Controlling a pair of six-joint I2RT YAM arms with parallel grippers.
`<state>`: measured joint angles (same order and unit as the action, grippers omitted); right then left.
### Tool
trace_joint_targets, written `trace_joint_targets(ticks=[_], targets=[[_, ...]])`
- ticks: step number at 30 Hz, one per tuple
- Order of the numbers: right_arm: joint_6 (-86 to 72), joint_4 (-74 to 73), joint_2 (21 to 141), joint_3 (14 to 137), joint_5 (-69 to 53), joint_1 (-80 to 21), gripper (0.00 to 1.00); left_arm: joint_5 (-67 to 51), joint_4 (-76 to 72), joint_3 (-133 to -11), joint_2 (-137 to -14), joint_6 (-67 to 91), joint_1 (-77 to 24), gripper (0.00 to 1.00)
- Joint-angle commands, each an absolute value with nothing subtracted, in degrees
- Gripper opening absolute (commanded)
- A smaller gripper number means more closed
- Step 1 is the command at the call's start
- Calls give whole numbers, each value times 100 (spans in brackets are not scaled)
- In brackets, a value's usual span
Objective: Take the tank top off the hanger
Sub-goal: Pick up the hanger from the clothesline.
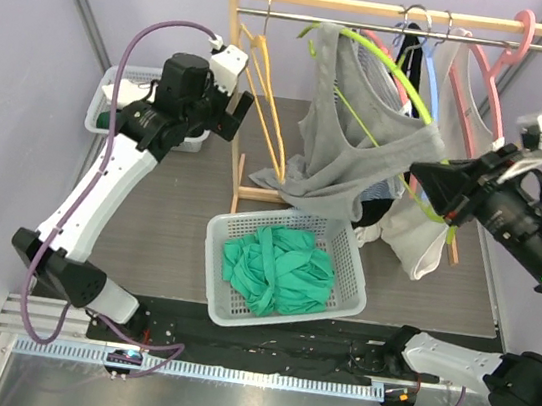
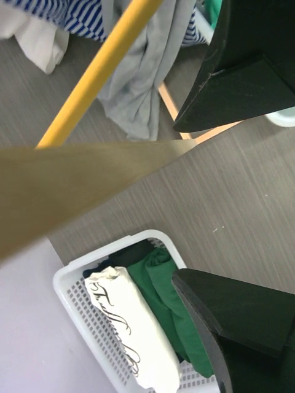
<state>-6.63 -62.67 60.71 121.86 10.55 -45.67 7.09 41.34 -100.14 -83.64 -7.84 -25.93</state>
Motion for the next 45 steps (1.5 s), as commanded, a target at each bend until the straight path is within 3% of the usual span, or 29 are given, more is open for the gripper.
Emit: trace_joint_targets(ticks=[1, 9, 15, 24, 34, 37, 45], targets=[[-589, -4808, 5801, 12542, 1151, -4579, 1, 800, 3648, -10423, -8866, -888, -2321, 97], [-422, -4913, 6161, 12472, 1353, -4579, 1, 703, 3674, -11503, -9843, -853, -2083, 94], [-211, -4922, 6381, 12410, 2284, -4579, 1, 668, 3639, -11979, -10282, -765, -1987, 94], [-184, -4746, 6495, 12357, 3094, -4579, 1, 484, 3446, -11278, -9959, -633, -1907, 93], [-633, -4721, 5819, 12085, 1417, -4579, 1, 246, 3541, -10565, -8834, -633, -1907, 95], [-791, -4553, 5757, 12478, 880, -4588, 1, 79, 3778, -10538, -8395, -589, -1907, 100], [-975, -4237, 5845, 13280, -156, -4807, 1, -229, 4306, -10617, -7541, -501, -1907, 100]])
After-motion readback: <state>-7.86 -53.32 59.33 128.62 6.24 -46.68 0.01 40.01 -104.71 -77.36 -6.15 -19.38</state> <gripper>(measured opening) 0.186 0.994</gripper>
